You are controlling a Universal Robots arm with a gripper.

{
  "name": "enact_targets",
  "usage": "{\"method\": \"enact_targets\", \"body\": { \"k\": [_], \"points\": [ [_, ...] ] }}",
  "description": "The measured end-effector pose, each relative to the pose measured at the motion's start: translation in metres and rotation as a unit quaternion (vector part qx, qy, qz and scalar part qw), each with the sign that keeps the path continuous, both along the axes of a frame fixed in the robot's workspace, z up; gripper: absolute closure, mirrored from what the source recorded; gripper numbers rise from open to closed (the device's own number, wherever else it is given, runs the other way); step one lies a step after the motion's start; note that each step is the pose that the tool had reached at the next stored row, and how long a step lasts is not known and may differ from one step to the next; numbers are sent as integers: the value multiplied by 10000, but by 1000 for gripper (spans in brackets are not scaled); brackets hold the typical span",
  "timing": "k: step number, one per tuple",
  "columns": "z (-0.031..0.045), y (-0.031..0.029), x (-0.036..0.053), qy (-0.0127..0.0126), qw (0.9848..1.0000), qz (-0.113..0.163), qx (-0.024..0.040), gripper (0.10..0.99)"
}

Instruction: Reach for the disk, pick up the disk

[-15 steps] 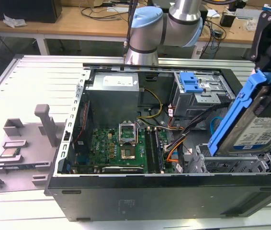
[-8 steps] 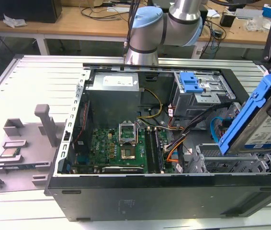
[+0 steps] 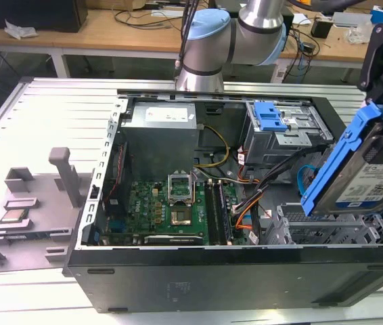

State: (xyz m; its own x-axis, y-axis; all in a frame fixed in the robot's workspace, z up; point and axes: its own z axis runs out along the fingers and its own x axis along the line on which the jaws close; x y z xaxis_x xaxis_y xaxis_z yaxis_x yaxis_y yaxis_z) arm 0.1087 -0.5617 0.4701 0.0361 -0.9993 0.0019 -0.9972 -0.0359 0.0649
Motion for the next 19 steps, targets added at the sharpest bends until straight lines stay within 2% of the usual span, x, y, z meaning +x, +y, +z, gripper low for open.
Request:
{"method": "enact_targets", "body": {
  "k": [7, 9, 19],
  "points": [
    [-89, 185, -10, 0, 10000, -12, -8, 718],
    [-124, 190, -10, 0, 10000, -13, -9, 718],
    [-126, 190, -10, 0, 10000, -13, -10, 718]
  ]
}}
